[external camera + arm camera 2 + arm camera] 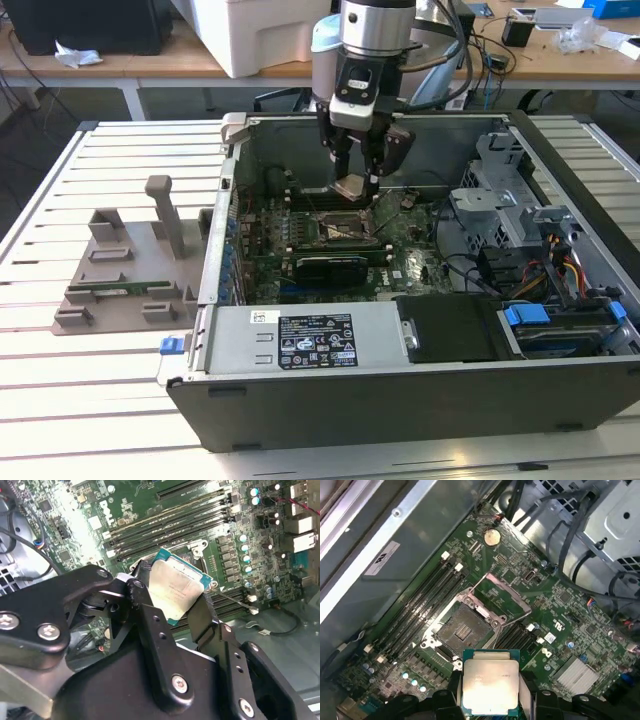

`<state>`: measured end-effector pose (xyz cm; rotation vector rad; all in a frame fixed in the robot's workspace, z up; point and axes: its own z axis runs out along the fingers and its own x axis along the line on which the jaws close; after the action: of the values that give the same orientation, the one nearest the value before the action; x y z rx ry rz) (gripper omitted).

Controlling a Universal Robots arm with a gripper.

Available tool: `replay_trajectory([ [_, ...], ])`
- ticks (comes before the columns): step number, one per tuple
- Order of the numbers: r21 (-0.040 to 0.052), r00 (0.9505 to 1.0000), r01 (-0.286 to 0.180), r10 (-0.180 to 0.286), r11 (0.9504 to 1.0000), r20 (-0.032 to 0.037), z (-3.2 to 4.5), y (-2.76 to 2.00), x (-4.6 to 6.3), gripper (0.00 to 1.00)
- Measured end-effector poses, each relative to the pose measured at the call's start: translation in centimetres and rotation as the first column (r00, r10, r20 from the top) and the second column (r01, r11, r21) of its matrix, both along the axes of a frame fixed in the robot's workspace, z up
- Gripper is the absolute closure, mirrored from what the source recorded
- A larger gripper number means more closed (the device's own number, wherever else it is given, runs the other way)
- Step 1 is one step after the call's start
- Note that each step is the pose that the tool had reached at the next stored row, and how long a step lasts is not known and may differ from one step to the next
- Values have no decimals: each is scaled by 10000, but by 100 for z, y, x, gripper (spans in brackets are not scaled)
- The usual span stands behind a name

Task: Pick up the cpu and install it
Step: 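Place the cpu into insertion slot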

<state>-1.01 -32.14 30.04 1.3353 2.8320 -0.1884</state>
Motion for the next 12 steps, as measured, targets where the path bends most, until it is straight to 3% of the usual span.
replay_trajectory([
  [5, -74, 9973, 732, -732, 9973, 1, -1, 0, 2, 45],
  [7, -87, 9915, 1302, -1302, 9914, 3, -3, 0, 2, 45],
  [9, -87, 9881, 1538, -1538, 9881, 3, -4, 0, 2, 45],
  [10, -79, 9840, 1780, -1780, 9840, 2, -6, 0, 2, 45],
  [11, 60, 9809, 1944, -1944, 9809, -25, -6, 0, 2, 45],
  [12, 257, 9788, 2050, -2049, 9784, -65, -7, 0, 2, 45],
])
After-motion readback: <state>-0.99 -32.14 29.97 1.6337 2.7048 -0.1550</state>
